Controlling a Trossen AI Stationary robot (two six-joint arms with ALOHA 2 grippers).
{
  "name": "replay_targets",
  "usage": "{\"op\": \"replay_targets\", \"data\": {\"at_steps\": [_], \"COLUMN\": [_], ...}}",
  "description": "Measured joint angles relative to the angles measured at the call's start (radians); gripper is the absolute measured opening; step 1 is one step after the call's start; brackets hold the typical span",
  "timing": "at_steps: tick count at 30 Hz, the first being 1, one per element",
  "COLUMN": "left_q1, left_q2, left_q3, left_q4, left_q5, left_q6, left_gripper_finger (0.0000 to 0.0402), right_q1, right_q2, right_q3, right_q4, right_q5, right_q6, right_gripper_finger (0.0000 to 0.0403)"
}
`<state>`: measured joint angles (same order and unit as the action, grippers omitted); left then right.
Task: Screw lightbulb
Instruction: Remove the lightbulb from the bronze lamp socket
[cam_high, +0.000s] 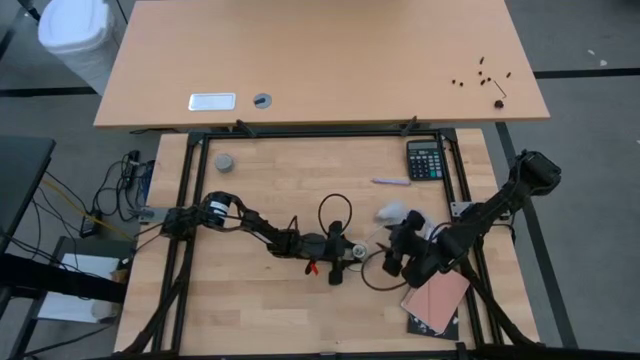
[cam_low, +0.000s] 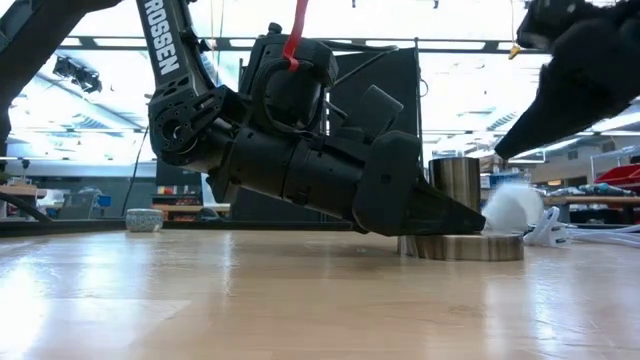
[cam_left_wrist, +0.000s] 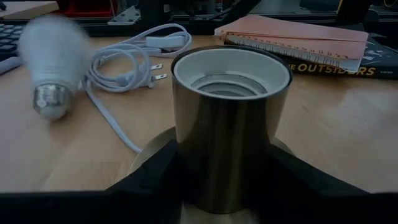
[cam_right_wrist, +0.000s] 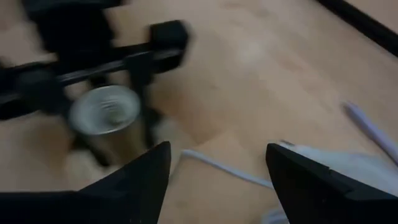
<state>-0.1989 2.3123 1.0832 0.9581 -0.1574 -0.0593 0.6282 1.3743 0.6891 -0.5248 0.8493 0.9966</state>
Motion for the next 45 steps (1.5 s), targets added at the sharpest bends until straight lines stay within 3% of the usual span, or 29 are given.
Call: {"op": "replay_targets", "data": {"at_steps": [5, 9, 18, 26, 31, 37, 41, 45], "left_q1": [0.0, -0.001, -0.014, -0.014, -0.014, -0.014, -0.018, -0.026], "left_q2": [0.0, 0.001, -0.024, -0.134, -0.236, -0.269, -0.312, -0.354], "left_q3": [0.0, 0.0, -0.004, -0.006, -0.005, -0.004, -0.004, -0.003], "left_q4": [0.002, 0.017, 0.019, -0.235, -0.45, -0.485, -0.593, -0.716], "left_q5": [-0.004, -0.026, -0.014, -0.014, -0.013, -0.013, -0.02, -0.061], "left_q6": [-0.021, -0.053, -0.053, -0.03, -0.031, -0.069, -0.101, -0.113], "left_gripper_finger": [0.0189, 0.0206, 0.0282, 0.0289, 0.0289, 0.0289, 0.0289, 0.0289], "right_q1": [-0.028, -0.04, -0.045, -0.063, -0.113, -0.248, -0.35, -0.485], "right_q2": [-0.002, -0.002, -0.002, -0.003, -0.007, -0.066, -0.117, -0.124], "right_q3": [0.0, 0.0, 0.001, -0.006, -0.055, -0.107, -0.121, -0.142], "right_q4": [-0.189, -0.238, -0.318, -0.413, -0.418, -0.348, -0.186, 0.022], "right_q5": [-0.007, -0.048, -0.029, -0.03, -0.058, -0.112, -0.134, -0.26], "right_q6": [0.26, 0.326, 0.477, 0.548, 0.484, 0.331, 0.127, -0.124], "right_gripper_finger": [0.0261, 0.0256, 0.0255, 0.0254, 0.0244, 0.0228, 0.0225, 0.0224]}}
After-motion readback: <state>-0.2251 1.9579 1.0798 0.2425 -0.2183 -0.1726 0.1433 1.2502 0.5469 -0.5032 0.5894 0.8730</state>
